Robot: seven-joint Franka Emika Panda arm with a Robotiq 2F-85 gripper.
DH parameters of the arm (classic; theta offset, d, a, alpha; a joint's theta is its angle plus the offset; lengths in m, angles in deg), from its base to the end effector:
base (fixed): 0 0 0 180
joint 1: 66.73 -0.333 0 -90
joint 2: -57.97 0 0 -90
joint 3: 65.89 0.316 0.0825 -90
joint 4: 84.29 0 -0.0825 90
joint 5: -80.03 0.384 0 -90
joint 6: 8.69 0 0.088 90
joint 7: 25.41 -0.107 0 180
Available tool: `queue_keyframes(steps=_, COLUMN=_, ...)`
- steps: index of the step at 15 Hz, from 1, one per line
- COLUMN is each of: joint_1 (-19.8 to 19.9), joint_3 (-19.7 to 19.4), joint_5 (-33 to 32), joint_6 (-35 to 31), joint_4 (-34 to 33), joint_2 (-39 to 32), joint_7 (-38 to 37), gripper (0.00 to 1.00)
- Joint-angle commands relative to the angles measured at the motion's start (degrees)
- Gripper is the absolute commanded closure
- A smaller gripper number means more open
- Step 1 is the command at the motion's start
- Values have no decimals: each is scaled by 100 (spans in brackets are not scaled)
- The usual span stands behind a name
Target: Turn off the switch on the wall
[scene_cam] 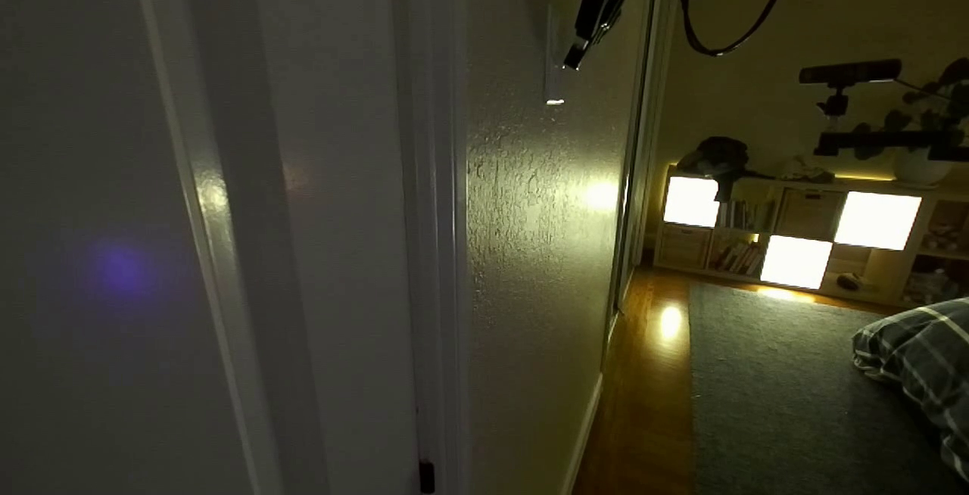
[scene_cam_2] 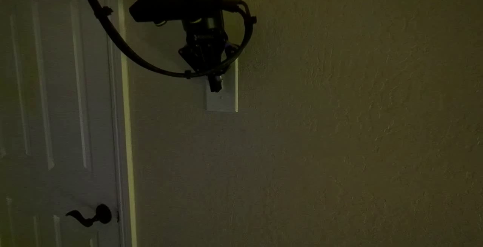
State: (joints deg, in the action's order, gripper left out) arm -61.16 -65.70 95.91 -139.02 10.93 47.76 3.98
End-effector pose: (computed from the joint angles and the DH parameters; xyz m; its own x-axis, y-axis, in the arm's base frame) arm 0.6522 -0.0548 0.5476 0.8465 0.2391 0.4757 0.2900 -0.9564 -0.0354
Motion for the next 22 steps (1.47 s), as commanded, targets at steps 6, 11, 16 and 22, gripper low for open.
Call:
queue_keyframes(steps=6, joint_1=39, joint_3=-188, joint_5=-460, joint_6=2191, joint_4=159, joint_2=601, joint_7=-239, gripper=93)
queue_keyframes(steps=11, joint_1=11, joint_3=-270, joint_5=-805, joint_6=2601, joint_4=403, joint_2=631, joint_7=-311, gripper=92)
queue_keyframes(steps=16, joint_1=23, joint_3=-283, joint_5=-851, joint_6=2392, joint_4=914, joint_2=568, joint_7=-374, gripper=93)
queue_keyframes(steps=22, joint_1=35, joint_3=-319, joint_5=-787, joint_6=2244, joint_4=1311, joint_2=656, joint_7=-650, gripper=58)
